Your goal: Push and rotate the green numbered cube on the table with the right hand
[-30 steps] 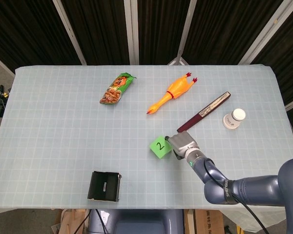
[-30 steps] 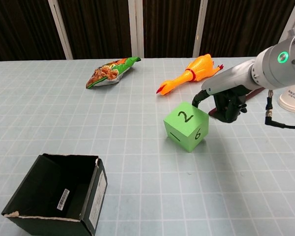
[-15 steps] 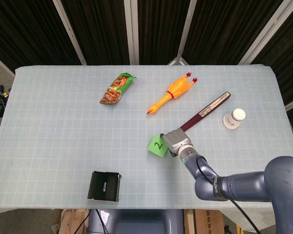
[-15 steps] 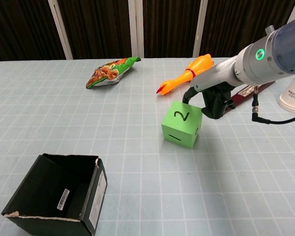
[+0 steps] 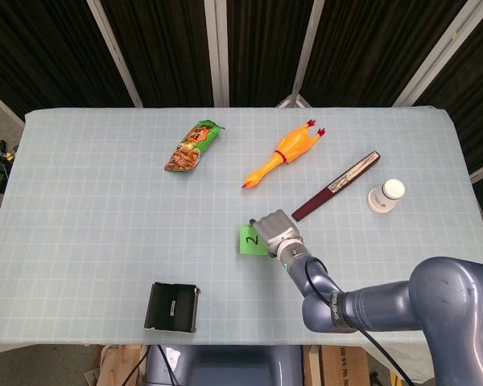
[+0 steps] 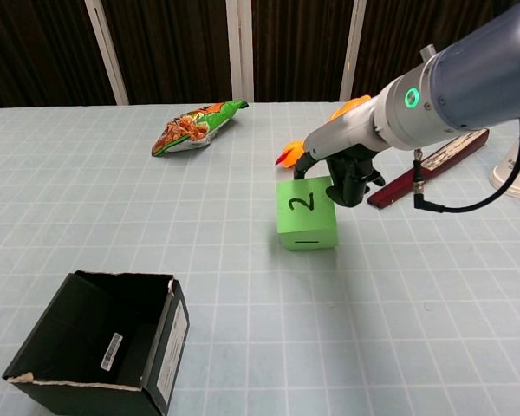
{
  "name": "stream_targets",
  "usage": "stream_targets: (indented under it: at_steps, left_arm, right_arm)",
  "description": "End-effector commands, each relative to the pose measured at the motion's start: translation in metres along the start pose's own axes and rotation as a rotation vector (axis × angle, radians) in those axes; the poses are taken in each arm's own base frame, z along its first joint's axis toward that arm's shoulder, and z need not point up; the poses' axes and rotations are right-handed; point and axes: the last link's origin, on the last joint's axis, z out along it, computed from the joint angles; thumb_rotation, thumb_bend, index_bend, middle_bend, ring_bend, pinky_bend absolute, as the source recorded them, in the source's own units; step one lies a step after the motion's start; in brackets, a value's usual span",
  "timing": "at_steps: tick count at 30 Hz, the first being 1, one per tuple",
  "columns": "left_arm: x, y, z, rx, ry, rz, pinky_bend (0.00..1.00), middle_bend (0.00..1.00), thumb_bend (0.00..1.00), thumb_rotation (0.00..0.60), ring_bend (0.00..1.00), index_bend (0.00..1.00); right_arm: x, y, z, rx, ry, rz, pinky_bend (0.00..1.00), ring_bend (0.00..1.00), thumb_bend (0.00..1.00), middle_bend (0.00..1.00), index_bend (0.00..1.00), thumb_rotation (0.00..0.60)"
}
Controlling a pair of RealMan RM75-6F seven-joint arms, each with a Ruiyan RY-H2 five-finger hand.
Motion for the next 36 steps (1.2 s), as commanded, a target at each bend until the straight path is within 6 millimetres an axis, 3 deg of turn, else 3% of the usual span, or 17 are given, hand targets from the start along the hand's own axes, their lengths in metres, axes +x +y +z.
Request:
stream_targets:
  at_steps: [1,17,36]
  left_arm:
    - [0.0,-0.001,0.0,0.003,0.0,-0.001,0.16,0.0,0.26,0.6,0.04,0.01]
    - [0.002,-0.003,0.0,0.013,0.002,-0.008,0.16,0.0,0.26,0.6,0.04,0.01]
    - [0.004,-0.006,-0.002,0.033,0.011,-0.004,0.16,0.0,0.26,0.6,0.04,0.01]
  right_arm:
    - [0.002,-0.005,0.002,0.003,0.003,-0.008,0.57,0.82,0.72,0.84,0.2,0.6]
    - [0.015,-0.033,0.005,0.015,0.041,-0.065,0.57,0.82,0.72,0.84,0.21,0.6]
    - [0.01,-0.016,0.022,0.012,0.098,-0.06,0.57,0.82,0.72,0.84,0.21,0.6]
